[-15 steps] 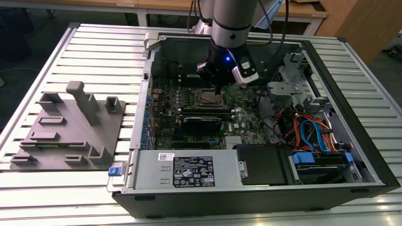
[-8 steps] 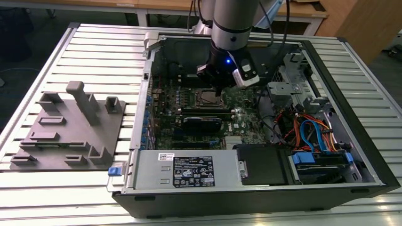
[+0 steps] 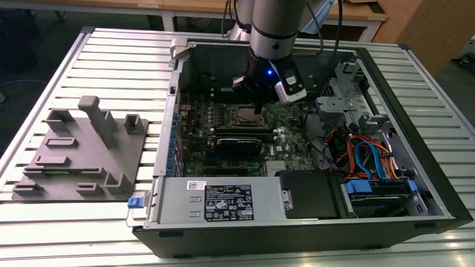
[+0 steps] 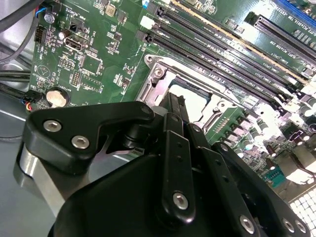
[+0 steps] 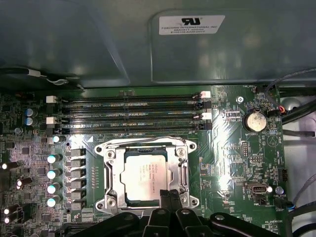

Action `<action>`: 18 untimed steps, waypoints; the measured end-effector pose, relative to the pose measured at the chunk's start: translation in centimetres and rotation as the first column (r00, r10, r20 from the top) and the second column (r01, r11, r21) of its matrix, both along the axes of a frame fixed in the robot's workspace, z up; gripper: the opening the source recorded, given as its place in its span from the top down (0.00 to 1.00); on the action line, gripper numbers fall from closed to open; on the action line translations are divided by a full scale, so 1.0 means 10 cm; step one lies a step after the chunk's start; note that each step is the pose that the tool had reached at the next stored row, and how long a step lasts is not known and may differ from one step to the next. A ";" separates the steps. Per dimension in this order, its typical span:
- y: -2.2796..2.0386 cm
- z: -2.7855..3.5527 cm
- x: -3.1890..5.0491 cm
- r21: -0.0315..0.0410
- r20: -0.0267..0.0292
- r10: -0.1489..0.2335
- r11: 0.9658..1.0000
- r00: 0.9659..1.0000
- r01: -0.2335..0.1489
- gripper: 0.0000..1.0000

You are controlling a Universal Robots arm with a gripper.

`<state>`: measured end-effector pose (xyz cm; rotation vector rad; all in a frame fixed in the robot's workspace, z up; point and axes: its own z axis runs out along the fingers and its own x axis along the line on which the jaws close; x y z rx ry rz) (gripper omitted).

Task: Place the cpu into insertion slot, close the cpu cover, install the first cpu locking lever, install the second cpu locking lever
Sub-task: 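Install the second cpu locking lever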

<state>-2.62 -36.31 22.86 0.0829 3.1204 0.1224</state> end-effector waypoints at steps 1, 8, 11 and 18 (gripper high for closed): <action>0.000 0.000 0.000 0.000 0.000 0.000 1.000 1.000 0.000 0.90; -0.001 0.001 0.003 0.000 -0.004 0.000 1.000 1.000 0.000 0.90; -0.002 0.001 0.007 0.001 -0.022 0.000 1.000 1.000 0.000 0.90; -0.111 0.000 0.010 0.002 -0.032 -0.002 1.000 0.999 0.002 0.90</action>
